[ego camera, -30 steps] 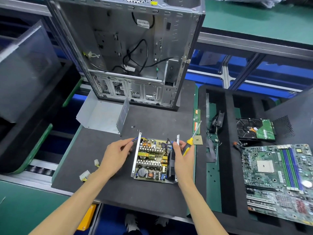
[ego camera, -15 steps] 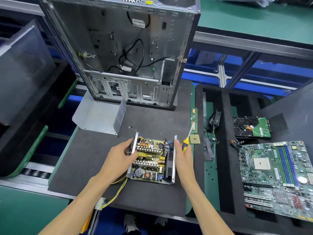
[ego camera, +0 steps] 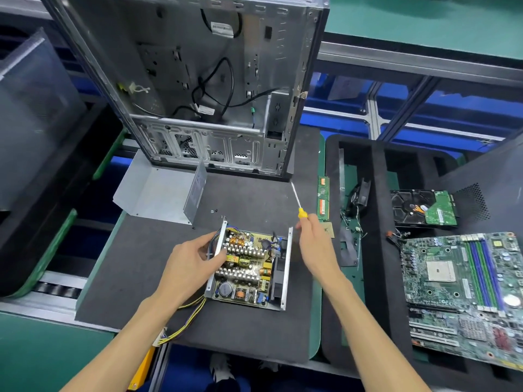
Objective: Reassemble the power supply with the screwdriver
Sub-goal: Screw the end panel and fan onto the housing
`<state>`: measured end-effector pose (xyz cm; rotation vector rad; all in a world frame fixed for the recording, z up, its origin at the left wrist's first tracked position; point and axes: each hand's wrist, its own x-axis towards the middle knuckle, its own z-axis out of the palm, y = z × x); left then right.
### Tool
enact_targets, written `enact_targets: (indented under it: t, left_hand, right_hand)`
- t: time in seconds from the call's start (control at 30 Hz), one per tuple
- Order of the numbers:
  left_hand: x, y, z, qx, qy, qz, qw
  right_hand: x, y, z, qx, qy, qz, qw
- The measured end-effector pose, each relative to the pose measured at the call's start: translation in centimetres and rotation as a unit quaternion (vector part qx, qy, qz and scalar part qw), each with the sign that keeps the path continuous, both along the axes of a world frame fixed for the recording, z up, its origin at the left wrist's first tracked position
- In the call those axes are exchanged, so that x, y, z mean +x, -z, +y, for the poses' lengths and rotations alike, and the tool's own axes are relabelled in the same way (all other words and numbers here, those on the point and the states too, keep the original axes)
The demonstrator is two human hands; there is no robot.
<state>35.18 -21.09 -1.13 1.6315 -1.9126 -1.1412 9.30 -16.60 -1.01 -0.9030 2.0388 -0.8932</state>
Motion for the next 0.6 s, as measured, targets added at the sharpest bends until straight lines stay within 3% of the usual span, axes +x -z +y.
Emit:
enact_targets:
  t: [0.23, 0.6]
  left_hand:
    - [-0.5, -0.2, -0.8, -0.008, -0.039, 0.002, 0.999]
    - [-0.7, 0.9, -1.8, 0.040, -0.079, 0.014, 0.996]
  right_hand:
    - [-2.4, -0.6, -6.5, -0.006, -0.169, 0.110, 0.979]
    - [-1.0, 0.4, -11.6, 0.022, -0.235, 0.223, 0.946]
